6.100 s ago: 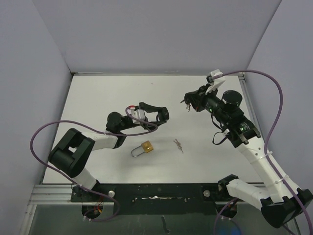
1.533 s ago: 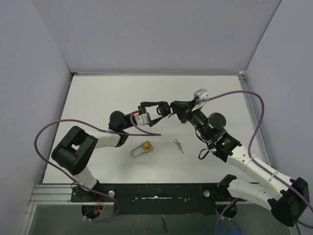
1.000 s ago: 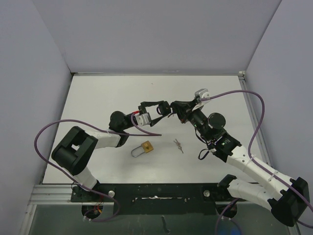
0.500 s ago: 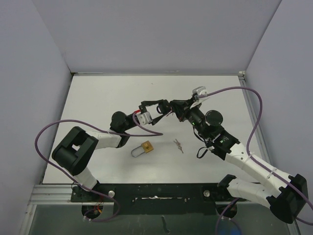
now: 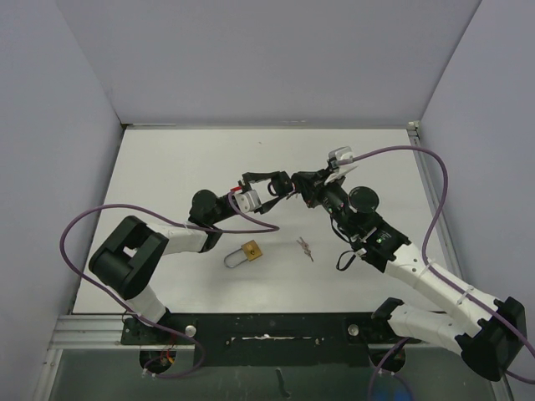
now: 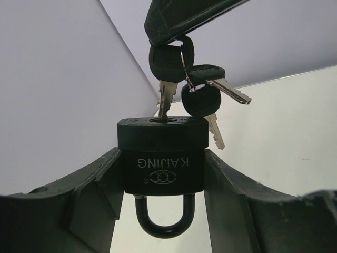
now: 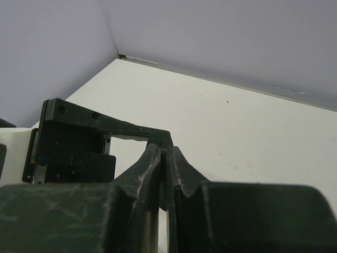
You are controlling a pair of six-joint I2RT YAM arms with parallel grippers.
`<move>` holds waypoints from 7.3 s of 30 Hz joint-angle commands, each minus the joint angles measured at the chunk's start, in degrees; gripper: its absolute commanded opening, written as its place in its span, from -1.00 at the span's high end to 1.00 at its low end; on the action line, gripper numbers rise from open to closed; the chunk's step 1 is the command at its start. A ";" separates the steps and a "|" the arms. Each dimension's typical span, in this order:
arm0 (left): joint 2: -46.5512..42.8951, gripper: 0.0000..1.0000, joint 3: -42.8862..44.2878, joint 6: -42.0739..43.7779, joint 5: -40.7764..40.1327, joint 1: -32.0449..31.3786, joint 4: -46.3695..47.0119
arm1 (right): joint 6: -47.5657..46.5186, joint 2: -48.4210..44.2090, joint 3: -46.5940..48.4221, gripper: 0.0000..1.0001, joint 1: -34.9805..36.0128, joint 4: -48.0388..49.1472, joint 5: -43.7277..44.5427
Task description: Unlock with the key
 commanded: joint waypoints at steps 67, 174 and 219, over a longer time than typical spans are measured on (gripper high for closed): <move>-6.89 1.00 9.23 -3.69 -1.18 0.49 10.16 | 6.14 3.59 3.44 1.00 -2.77 -9.36 -6.75; -5.64 1.00 16.88 -9.78 -6.89 2.25 10.16 | 5.23 11.83 9.70 1.00 -7.13 -18.06 -21.53; -5.12 1.00 18.20 -14.08 -15.06 4.39 10.26 | 5.15 11.40 8.81 1.00 -7.25 -19.89 -21.85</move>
